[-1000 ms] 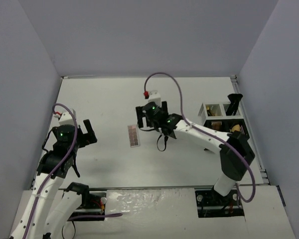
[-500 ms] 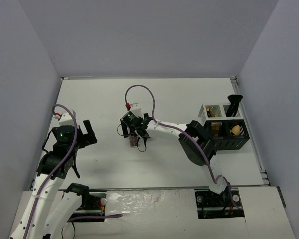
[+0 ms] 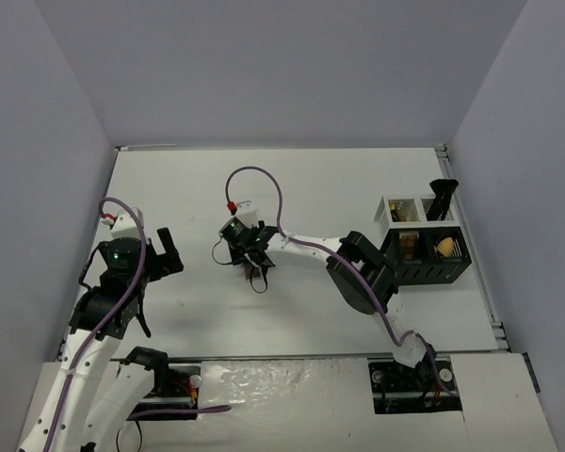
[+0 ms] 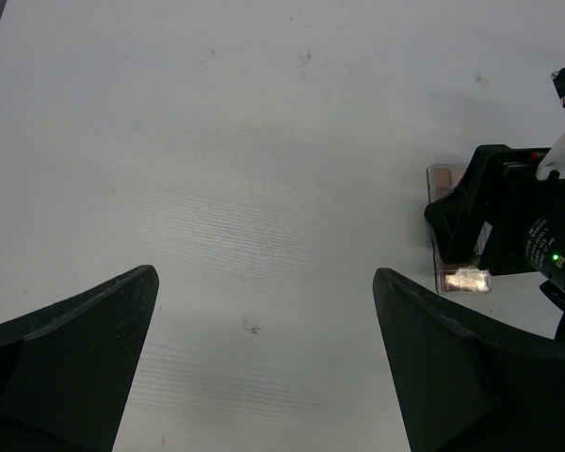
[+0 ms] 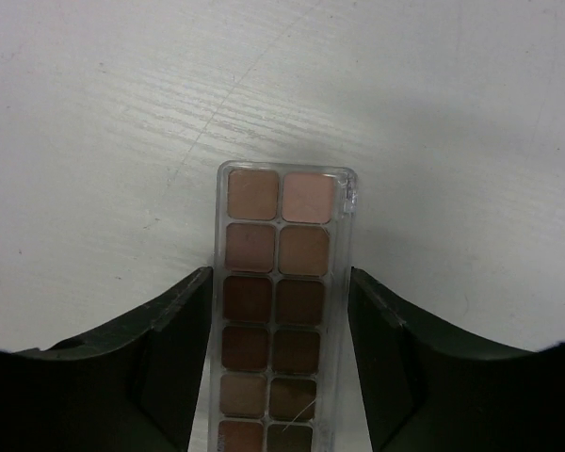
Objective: Organize the makeup
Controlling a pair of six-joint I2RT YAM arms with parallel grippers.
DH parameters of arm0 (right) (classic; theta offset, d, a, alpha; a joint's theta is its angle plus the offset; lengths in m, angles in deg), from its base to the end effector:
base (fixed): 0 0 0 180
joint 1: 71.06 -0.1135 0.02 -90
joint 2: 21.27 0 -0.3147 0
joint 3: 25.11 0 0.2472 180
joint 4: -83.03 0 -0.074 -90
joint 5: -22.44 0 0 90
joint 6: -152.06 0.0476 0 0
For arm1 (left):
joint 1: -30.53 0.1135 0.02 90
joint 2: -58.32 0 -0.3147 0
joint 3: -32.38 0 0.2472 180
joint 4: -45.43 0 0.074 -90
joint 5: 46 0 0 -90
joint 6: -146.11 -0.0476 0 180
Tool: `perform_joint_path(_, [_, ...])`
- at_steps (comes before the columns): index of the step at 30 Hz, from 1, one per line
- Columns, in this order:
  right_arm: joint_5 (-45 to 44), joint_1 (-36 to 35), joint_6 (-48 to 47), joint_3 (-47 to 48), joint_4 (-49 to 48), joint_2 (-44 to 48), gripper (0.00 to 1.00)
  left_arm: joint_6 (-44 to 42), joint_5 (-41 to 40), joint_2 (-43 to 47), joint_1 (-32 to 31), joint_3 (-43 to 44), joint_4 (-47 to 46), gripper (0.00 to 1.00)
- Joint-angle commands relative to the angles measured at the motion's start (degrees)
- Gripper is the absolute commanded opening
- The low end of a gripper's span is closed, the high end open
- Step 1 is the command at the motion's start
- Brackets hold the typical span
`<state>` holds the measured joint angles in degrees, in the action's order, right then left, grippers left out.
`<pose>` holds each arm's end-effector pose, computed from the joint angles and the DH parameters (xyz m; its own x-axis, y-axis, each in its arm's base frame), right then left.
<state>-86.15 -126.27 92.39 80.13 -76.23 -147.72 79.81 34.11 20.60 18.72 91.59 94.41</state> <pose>0.3126 0.4233 0.1976 -0.6540 -0.1024 -0.7496 -0.3625 0.9121 0.1916 0.1077 -0.0142 0.3408 -0.4348 -0.3136 -0.8441 -0.1335 0.9495 -0.2840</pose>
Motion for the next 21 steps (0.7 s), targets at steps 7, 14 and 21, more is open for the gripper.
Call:
perform_joint_path(7, [-7.0,-0.6,-1.3,-3.1,1.1,7.4,0.11,0.5,-0.2,0.1,0.5,1.6,-2.0,0.97])
perform_joint_path(14, [-13.0,1.1,-8.1,-16.3,-5.8,26.8,0.0,0.3,-0.1,1.2,0.5,1.4,-2.6,0.97])
perform_joint_path(21, [-13.5,10.6,-16.8,-32.2,-13.9,50.5,0.0,0.2,0.3,1.1,0.5,1.3,-2.7,0.97])
